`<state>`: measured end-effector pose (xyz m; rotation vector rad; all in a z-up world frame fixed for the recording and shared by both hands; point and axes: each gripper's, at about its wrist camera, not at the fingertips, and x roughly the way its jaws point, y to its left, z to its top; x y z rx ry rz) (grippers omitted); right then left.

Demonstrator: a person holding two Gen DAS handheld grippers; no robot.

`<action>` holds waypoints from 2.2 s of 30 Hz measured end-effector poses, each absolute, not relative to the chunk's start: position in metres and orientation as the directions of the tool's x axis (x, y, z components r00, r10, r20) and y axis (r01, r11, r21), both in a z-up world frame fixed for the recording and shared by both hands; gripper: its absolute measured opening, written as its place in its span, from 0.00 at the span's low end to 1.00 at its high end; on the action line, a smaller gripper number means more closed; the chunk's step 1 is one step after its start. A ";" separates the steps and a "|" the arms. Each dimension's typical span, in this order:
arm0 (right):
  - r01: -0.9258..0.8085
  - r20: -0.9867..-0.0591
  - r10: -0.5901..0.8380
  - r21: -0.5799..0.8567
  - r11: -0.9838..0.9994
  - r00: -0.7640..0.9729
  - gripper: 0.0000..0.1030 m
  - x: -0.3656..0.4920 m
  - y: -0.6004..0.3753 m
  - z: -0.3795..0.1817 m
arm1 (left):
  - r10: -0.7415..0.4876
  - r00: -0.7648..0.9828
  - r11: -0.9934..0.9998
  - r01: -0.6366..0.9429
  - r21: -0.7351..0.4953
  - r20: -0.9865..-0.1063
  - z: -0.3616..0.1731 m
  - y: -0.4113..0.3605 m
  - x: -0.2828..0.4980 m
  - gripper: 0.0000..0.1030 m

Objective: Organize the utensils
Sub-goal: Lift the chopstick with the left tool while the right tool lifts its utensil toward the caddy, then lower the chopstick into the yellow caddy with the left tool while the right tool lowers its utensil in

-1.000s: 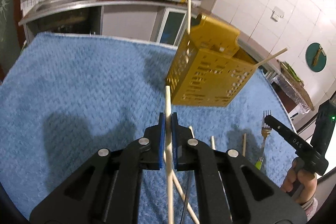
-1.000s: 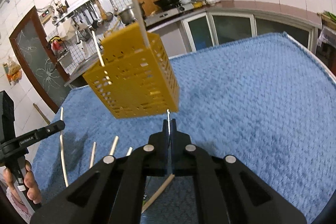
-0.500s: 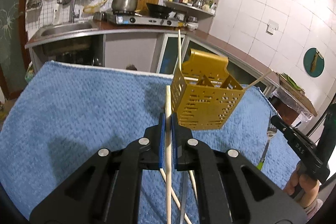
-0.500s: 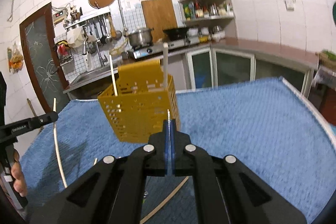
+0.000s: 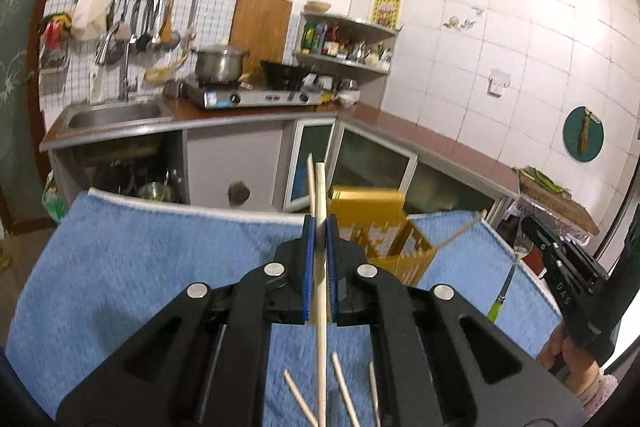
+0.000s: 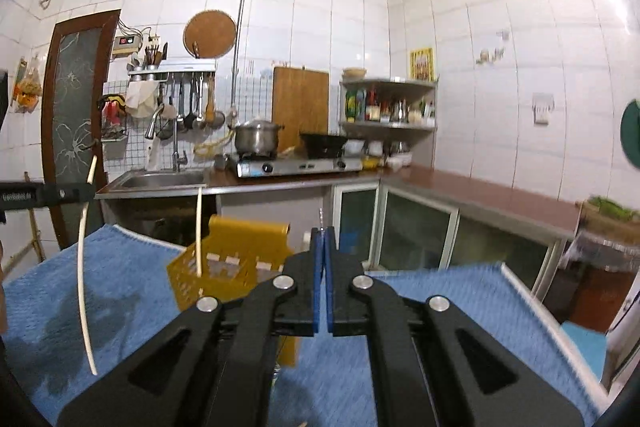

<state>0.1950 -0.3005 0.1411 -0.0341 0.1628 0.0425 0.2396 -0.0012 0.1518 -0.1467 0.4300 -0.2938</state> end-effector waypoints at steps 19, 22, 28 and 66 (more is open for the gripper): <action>0.034 -0.020 -0.036 -0.074 0.997 0.999 0.01 0.256 -0.331 0.218 | -0.342 0.911 0.936 0.310 -0.165 -0.232 0.232 -0.033 0.303 0.04; 0.043 -0.013 -0.044 -0.066 0.997 0.999 0.02 0.274 -0.334 0.218 | -0.349 0.913 0.933 0.318 -0.166 -0.210 0.234 -0.040 0.314 0.04; -0.001 0.014 0.001 -0.050 0.999 1.000 0.01 0.304 -0.325 0.209 | -0.344 0.924 0.938 0.331 -0.103 -0.165 0.223 -0.063 0.334 0.04; -0.295 -0.231 0.271 -0.079 0.952 0.935 0.03 0.330 -0.275 0.088 | -0.298 0.880 0.954 0.273 -0.120 -0.368 0.096 -0.042 0.363 0.05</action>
